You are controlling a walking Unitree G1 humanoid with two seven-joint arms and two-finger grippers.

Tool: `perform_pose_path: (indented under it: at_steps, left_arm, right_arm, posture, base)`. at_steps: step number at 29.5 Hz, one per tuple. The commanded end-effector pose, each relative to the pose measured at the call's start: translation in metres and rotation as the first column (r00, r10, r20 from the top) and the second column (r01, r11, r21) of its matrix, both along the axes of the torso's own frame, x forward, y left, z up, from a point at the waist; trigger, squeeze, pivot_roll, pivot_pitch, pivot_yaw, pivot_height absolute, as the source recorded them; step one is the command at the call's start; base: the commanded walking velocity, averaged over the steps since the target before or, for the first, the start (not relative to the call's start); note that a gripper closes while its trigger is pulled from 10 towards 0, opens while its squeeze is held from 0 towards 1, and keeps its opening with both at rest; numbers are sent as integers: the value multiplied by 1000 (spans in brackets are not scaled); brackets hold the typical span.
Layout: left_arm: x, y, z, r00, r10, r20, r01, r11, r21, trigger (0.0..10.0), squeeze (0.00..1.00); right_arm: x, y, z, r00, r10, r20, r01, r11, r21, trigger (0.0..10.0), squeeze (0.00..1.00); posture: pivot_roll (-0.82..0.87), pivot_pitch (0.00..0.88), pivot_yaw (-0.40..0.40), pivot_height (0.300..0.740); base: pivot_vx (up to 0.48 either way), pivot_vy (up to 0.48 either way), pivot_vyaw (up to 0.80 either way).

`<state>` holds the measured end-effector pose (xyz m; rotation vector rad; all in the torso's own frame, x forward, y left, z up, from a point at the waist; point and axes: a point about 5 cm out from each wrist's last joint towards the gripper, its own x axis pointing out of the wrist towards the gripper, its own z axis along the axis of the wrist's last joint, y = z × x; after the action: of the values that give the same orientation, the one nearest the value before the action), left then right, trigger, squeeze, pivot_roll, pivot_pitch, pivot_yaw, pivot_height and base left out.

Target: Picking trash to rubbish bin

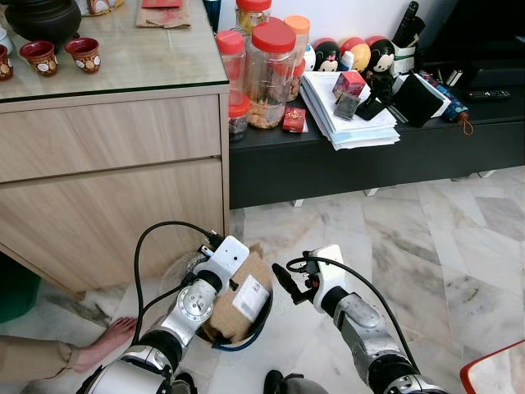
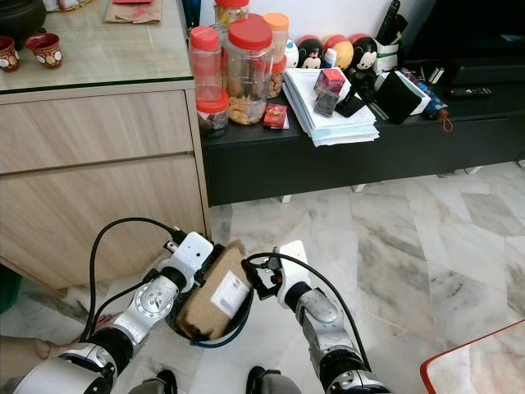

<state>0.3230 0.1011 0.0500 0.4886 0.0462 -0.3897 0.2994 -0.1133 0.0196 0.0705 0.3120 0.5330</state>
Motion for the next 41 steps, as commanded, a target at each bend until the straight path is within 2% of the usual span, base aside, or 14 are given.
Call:
perform_pose_path:
  at_steps: [1, 5, 6, 7, 8, 14, 21, 22, 23, 24, 28, 33, 36, 41]
  left_arm:
    - [-1, -2, -2, 1000, -4, -9, 4, 1000, -10, 10000, 1000]
    - [-6, 2, -8, 999, 19, -28, -19, 1000, -10, 10000, 1000]
    - [-10, 6, -14, 998, 48, -51, -49, 999, -13, 10000, 290]
    - [-12, 7, -17, 996, 61, -62, -62, 998, -13, 10000, 290]
    - [-15, 10, -21, 994, 81, -75, -82, 997, -15, 10000, 0]
    - [-35, 32, -47, 962, 202, -183, -209, 978, -20, 10000, 0]
    - [-75, 57, -87, 855, 337, -394, -360, 933, 17, 10000, 0]
    - [-75, 57, -87, 855, 337, -394, -360, 933, 17, 10000, 0]
    - [-82, 61, -93, 830, 356, -429, -381, 924, 30, 10000, 0]
    - [-94, 68, -103, 783, 390, -484, -417, 907, 57, 10000, 0]
    - [-114, 79, -116, 700, 444, -559, -483, 871, 86, 10000, 0]
    - [-135, 95, -127, 593, 523, -612, -583, 803, 122, 10000, 0]
    - [-145, 101, -131, 547, 549, -632, -620, 773, 135, 10000, 0]
    - [-150, 106, -132, 500, 578, -645, -673, 728, 130, 10000, 0]
  right_arm:
    - [-5, -4, -5, 1000, -15, -23, 15, 1000, -2, 10000, 0]
    - [-8, -8, -10, 999, -31, -42, 30, 999, -14, 10000, 0]
    - [-10, -11, -13, 997, -43, -57, 42, 999, -23, 10000, 0]
    - [-11, -12, -15, 997, -49, -64, 47, 998, -28, 10000, 0]
    - [-13, -14, -17, 995, -60, -76, 57, 998, -34, 10000, 0]
    - [-22, -19, -28, 990, -80, -118, 73, 995, -63, 10000, 0]
    - [-39, -32, -47, 965, -155, -213, 130, 984, -125, 10000, 0]
    - [-39, -32, -47, 965, -155, -213, 130, 984, -125, 10000, 0]
    - [-43, -34, -51, 959, -169, -228, 140, 980, -138, 10000, 0]
    - [-49, -38, -57, 946, -196, -260, 157, 974, -162, 10000, 0]
    - [-61, -46, -68, 917, -245, -314, 185, 960, -209, 10000, 0]
    - [-84, -59, -84, 863, -316, -395, 223, 938, -266, 10000, 0]
    - [-98, -64, -92, 833, -350, -429, 234, 925, -300, 10000, 0]
    - [-102, -65, -94, 826, -358, -436, 243, 923, -298, 10000, 0]
  posture:
    - [-59, 232, -138, 740]
    - [-56, 225, -134, 740]
    - [-51, 223, -131, 740]
    - [-51, 223, -131, 740]
    - [-47, 221, -130, 740]
    - [-34, 214, -120, 740]
    - [-10, 189, -97, 740]
    - [-10, 189, -97, 740]
    - [-6, 184, -90, 740]
    - [-3, 174, -82, 740]
    - [4, 161, -70, 740]
    - [26, 140, -55, 740]
    - [29, 128, -46, 740]
    - [19, 121, -34, 740]
  base:
    - [0, 0, 0]
    - [0, 0, 0]
    - [0, 0, 0]
    - [0, 0, 0]
    - [0, 0, 0]
    - [0, 0, 0]
    - [0, 0, 0]
    - [0, 0, 0]
    - [0, 0, 0]
    - [0, 0, 0]
    - [0, 0, 0]
    - [0, 0, 0]
    - [0, 0, 0]
    - [0, 0, 0]
